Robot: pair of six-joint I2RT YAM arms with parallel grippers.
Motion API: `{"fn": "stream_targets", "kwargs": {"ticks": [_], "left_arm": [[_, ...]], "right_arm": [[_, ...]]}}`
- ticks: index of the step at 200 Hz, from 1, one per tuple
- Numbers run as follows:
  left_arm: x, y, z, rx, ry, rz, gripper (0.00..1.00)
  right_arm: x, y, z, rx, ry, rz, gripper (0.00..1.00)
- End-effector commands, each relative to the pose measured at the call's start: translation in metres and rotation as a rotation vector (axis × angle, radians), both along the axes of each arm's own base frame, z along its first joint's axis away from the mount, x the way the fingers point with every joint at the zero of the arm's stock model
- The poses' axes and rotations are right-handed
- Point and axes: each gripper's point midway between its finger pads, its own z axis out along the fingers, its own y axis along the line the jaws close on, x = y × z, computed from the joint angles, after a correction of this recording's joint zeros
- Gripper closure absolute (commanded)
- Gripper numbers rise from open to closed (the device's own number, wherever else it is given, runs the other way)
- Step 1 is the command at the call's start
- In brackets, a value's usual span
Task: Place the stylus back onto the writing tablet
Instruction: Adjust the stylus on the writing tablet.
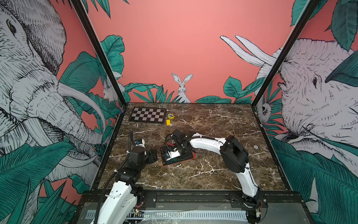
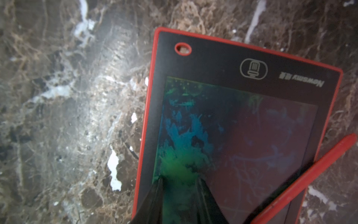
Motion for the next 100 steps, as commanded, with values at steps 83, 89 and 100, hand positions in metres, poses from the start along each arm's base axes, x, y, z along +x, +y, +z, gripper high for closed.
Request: {"fn": "stream_targets", "kwargs": {"ticks": [83,89,100], "left_arm": [[-0.003,0.001,-0.007,0.014,0.021,0.000,0.18],[-0.003,0.002,-0.007,0.016,0.020,0.000,0.18],[-0.004,0.002,-0.007,0.017,0.019,0.002,0.18]], "right_arm": [[0.103,0.052,0.057,0.195,-0.008,-0.574,0.55],[0.104,0.052,0.056,0.189,0.006,-0.582,0.54],[0.108,0.052,0.054,0.172,0.023,-0.605,0.54]]}}
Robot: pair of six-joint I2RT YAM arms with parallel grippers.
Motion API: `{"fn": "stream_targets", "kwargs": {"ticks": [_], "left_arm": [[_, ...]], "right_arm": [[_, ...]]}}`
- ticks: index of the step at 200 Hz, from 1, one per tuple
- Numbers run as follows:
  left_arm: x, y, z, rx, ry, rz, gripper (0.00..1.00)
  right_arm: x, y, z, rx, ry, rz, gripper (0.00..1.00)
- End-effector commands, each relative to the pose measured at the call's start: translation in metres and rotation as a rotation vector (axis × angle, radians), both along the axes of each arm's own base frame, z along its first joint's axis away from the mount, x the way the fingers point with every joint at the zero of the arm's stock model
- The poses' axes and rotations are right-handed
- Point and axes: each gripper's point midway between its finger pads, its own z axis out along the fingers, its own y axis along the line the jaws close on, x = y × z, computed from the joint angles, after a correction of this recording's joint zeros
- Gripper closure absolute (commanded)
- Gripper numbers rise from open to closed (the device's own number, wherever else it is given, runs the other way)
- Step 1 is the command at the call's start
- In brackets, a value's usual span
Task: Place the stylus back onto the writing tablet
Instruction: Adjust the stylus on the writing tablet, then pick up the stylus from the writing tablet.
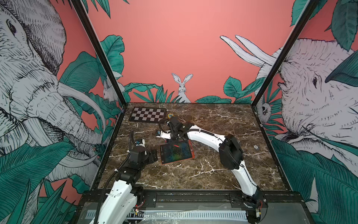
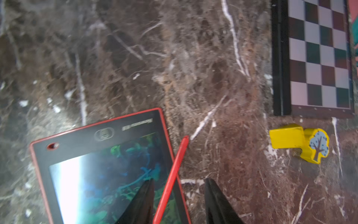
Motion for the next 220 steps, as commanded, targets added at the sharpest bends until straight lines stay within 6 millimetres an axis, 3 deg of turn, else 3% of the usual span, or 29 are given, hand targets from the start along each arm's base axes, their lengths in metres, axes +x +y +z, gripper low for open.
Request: {"fn": "stream_targets", "kwargs": {"ticks": [1,36,102,220], "left_arm": [[-0.004,0.002,-0.004,0.013,0.005,0.003,0.18],[-0.005,0.005,-0.003,0.018,-0.004,0.010,0.18],[-0.006,0.005,-0.005,0.023,-0.003,0.011,0.18],[-0.006,0.006,-0.006,0.021,-0.001,0.014,0.18]], "right_arm": [[0.007,-0.010,-0.018,-0.038,0.118,-0.117,0.54],[0.016,-0.015,-0.032,-0.085,0.190,-0.200,0.53],[0.010,-0.017,-0.046,-0.106,0.274,-0.243,0.49],[0.003,-0.018,-0.064,-0.138,0.334,-0.247,0.55]]}}
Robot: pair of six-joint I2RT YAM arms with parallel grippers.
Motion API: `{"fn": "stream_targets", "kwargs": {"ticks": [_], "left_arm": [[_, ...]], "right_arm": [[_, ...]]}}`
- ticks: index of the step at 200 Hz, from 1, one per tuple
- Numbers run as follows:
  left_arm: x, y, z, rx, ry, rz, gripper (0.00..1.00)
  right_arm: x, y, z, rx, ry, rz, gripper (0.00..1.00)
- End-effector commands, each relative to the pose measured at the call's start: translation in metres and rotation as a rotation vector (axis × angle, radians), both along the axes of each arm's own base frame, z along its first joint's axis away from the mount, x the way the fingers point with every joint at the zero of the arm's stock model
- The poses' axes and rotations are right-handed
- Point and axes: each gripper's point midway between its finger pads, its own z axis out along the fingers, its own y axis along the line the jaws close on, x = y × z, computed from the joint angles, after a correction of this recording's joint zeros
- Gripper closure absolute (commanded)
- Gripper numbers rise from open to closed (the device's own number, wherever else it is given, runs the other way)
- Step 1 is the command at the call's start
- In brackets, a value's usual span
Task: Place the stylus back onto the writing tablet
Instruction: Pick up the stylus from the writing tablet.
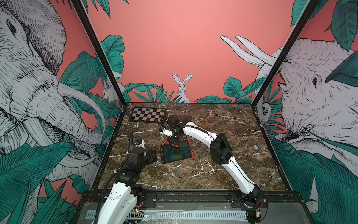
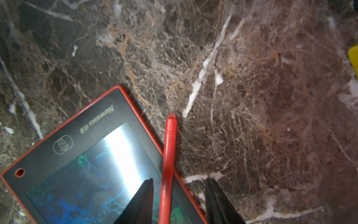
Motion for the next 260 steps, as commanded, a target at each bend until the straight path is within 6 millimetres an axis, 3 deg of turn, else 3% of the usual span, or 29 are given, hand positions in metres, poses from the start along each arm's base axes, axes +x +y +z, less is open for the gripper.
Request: {"fn": "stream_targets", "kwargs": {"ticks": [1,186,220,260], "left_arm": [[-0.004,0.003,-0.010,0.014,0.022,0.013,0.18],[-0.004,0.002,-0.011,0.006,0.023,0.010,0.18],[-0.004,0.002,-0.011,0.007,0.024,0.010,0.18],[-0.005,0.002,-0.012,0.007,0.024,0.009,0.18]], "right_arm": [[-0.006,-0.001,-0.009,-0.018,0.040,0.002,0.55],[-0.022,-0.002,-0.035,-0.095,0.079,0.036,0.70],[-0.023,-0.006,-0.043,-0.123,0.082,0.024,0.81],[-0.016,-0.008,-0.032,-0.126,0.045,-0.014,0.90]]}}
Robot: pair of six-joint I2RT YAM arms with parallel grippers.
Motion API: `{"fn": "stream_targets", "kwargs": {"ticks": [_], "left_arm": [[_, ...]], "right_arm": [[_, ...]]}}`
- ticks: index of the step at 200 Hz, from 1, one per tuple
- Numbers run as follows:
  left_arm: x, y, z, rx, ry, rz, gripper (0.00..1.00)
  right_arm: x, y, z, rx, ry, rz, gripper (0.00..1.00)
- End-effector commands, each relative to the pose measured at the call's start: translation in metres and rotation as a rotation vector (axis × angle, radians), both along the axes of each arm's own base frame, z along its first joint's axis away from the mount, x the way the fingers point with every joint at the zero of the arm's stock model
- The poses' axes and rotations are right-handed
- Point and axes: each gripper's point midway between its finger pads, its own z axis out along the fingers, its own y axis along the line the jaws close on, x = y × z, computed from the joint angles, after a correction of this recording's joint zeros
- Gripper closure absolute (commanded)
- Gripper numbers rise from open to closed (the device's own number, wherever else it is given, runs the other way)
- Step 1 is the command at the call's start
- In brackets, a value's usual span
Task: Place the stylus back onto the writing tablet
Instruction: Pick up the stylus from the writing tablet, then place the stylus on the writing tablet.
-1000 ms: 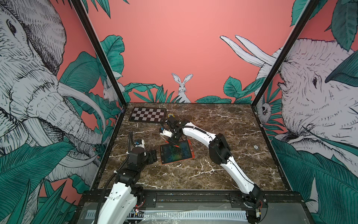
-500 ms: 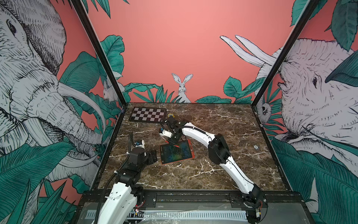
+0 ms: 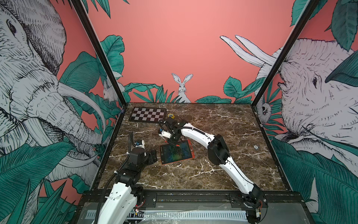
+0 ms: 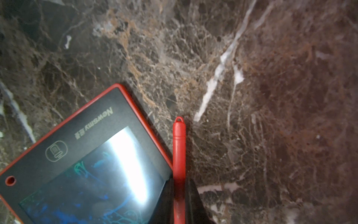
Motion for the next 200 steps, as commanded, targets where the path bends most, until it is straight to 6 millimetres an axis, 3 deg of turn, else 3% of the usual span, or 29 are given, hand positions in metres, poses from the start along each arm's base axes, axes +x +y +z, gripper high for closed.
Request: {"fn": "stream_targets", "kwargs": {"ticks": [1,51,110,149,174,200], "left_arm": [[-0.003,0.002,-0.008,0.005,0.015,0.008,0.18],[-0.003,0.001,-0.008,0.001,0.011,0.006,0.18],[0.000,-0.007,-0.008,-0.021,0.001,-0.033,0.18],[0.003,-0.015,-0.008,-0.036,0.000,-0.068,0.18],[0.005,-0.020,-0.009,-0.053,-0.001,-0.086,0.18],[0.008,-0.024,-0.010,-0.070,-0.002,-0.097,0.18]], "right_arm": [[-0.008,-0.012,-0.018,-0.084,0.025,-0.023,0.90],[0.019,-0.019,0.027,-0.032,-0.050,-0.178,1.00],[0.047,-0.051,0.071,0.184,0.095,-0.475,1.00],[0.047,-0.089,0.076,0.309,0.201,-0.624,1.00],[0.039,-0.112,0.067,0.327,0.236,-0.697,1.00],[0.028,-0.120,0.053,0.368,0.298,-0.747,1.00]]}}
